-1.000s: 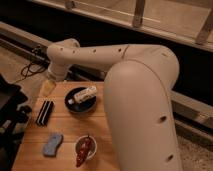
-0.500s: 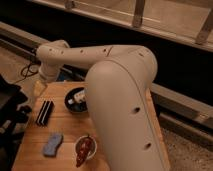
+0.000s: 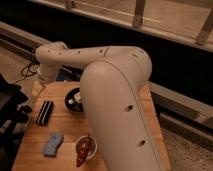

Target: Place the eraser on the white sponge

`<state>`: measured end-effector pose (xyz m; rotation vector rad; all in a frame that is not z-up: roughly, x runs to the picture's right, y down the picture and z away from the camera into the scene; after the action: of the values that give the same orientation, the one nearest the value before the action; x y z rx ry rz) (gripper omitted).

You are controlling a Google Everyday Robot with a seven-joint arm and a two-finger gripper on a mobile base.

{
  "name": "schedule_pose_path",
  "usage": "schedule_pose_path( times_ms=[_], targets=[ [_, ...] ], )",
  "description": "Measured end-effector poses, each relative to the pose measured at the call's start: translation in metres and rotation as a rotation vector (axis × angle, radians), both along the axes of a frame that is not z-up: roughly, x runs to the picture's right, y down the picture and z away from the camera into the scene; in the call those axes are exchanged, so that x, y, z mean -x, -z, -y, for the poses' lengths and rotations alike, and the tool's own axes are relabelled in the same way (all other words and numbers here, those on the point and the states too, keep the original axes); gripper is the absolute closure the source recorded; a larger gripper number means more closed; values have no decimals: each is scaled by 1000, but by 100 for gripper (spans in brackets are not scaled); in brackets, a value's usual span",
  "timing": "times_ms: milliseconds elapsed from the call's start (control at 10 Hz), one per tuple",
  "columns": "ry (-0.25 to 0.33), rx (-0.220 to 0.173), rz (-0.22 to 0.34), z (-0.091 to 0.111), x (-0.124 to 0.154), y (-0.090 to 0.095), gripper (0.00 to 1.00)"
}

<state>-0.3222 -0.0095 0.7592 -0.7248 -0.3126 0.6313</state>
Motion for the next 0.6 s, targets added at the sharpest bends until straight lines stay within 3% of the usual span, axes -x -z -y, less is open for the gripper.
schedule_pose_path(
  times_ms=[200,600],
  targets=[
    [-22,21,6,-7,-4,-6,21],
    [-64,114,22,-63,-1,-44,21]
  ],
)
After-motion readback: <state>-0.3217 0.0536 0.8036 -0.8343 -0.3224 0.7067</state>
